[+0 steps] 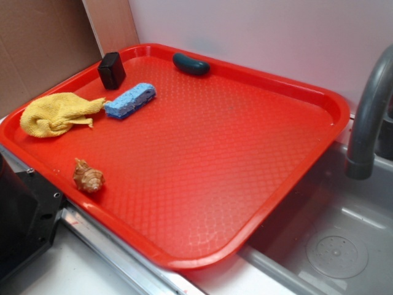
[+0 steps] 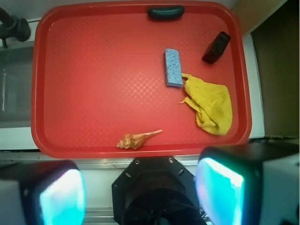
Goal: Grab the black box.
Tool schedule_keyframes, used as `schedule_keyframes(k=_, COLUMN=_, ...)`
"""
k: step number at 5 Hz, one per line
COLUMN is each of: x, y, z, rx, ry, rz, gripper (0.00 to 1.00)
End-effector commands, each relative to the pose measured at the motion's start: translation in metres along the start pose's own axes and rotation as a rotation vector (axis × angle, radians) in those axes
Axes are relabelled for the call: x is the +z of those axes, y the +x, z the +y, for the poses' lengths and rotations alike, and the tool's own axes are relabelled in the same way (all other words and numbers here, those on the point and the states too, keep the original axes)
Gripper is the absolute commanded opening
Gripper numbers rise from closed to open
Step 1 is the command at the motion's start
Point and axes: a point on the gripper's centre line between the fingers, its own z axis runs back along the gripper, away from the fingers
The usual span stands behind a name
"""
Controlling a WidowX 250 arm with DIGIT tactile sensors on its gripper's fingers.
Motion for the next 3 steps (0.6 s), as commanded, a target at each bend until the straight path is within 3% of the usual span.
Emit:
schedule_keyframes(k=1, x=0.0, y=0.0, z=0.0, rx=0.0, ry=0.0, rz=0.0, gripper=1.0)
schedule_keyframes(k=2, x=-0.044, y=0.039, z=0.032, rx=0.248, ry=0.028, rz=-0.028, gripper=1.0)
schedule_keyframes(k=3, x=-0.07, y=0.076, z=0.055, rx=0.409, ry=-0.041, rz=-0.111, gripper=1.0)
